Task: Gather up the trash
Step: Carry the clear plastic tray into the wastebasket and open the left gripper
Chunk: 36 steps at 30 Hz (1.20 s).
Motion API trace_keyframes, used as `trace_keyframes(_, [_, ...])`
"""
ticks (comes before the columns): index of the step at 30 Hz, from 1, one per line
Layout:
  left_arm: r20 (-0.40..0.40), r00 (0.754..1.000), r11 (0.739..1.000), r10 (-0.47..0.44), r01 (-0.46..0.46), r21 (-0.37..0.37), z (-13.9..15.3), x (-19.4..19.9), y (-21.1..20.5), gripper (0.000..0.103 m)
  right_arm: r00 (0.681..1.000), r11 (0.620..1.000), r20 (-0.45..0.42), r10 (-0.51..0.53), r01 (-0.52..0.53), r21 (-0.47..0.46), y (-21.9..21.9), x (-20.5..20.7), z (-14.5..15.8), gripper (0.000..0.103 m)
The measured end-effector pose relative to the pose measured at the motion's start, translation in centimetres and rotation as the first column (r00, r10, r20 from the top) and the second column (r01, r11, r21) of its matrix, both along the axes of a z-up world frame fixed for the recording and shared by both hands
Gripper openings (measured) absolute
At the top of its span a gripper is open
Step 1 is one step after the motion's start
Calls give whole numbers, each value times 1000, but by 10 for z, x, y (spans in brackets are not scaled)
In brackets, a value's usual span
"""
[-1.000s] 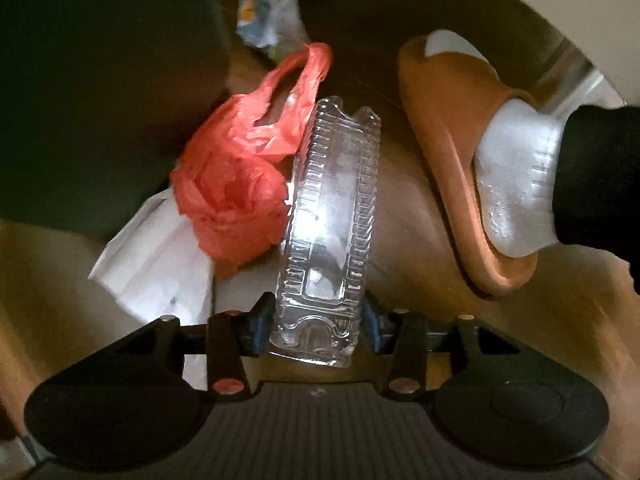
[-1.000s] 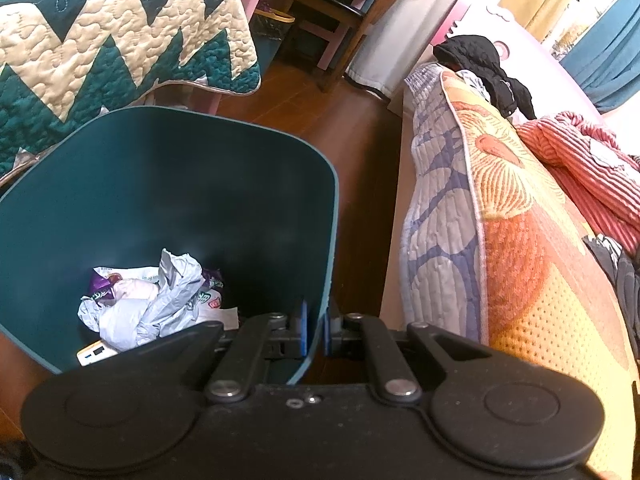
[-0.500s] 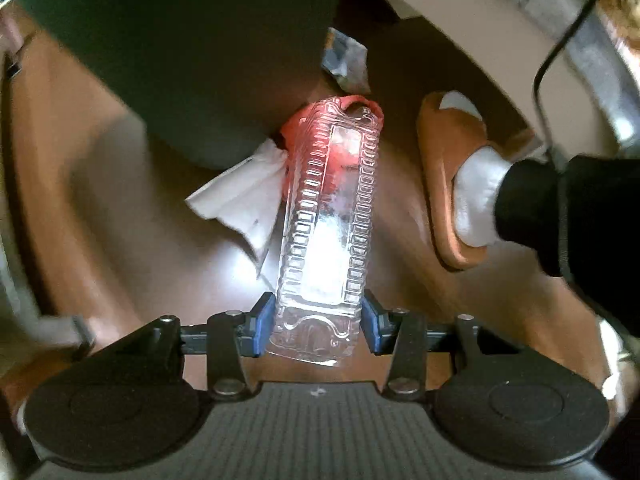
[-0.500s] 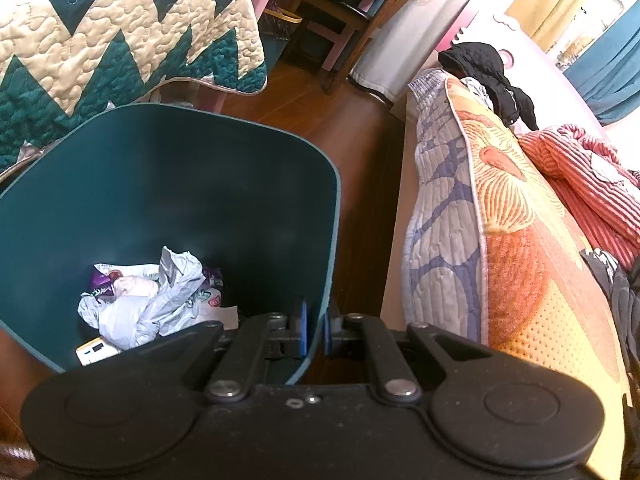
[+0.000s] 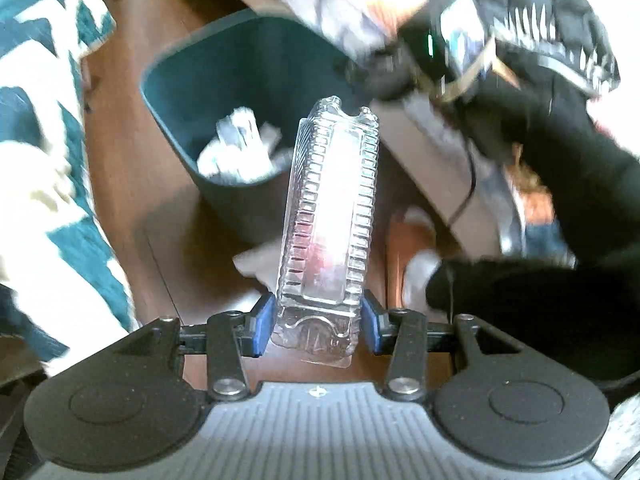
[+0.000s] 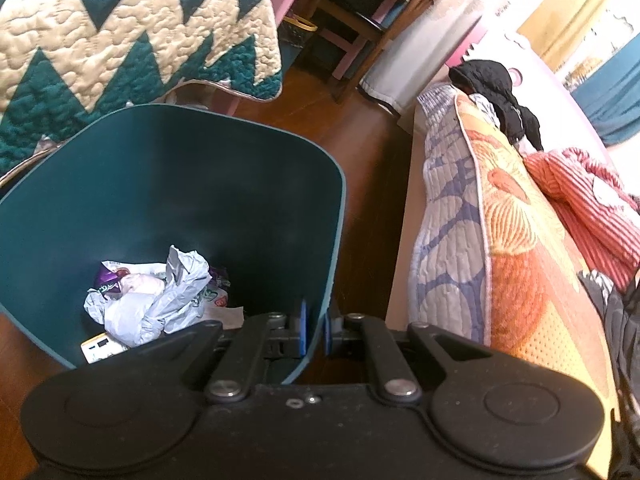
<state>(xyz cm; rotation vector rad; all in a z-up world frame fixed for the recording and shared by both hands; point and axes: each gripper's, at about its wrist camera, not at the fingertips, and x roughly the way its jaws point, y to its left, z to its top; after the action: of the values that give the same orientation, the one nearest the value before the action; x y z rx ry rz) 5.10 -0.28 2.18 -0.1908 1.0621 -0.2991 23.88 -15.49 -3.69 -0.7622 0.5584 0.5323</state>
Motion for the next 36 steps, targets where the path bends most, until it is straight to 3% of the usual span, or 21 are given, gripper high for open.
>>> trace_keyframes(4, [97, 993, 998, 63, -65, 16, 25, 13, 14, 43, 999, 999, 25, 32, -31, -33, 8, -11, 1, 9])
trace_keyframes(8, [135, 986, 994, 96, -101, 31, 26, 47, 17, 44, 998, 997, 38, 55, -53, -47, 13, -20, 2, 9])
trace_keyframes(13, [127, 984, 990, 122, -130, 57, 2, 95, 5, 44, 996, 995, 49, 80, -77, -60, 16, -29, 2, 9])
trace_keyframes(21, [41, 985, 975, 169, -173, 139, -53, 156, -3, 44, 994, 994, 51, 97, -94, -60, 19, -29, 3, 9])
trace_keyframes(36, [-36, 971, 952, 237, -225, 206, -93, 188, -9, 48, 993, 993, 51, 106, -103, -56, 19, -31, 3, 9])
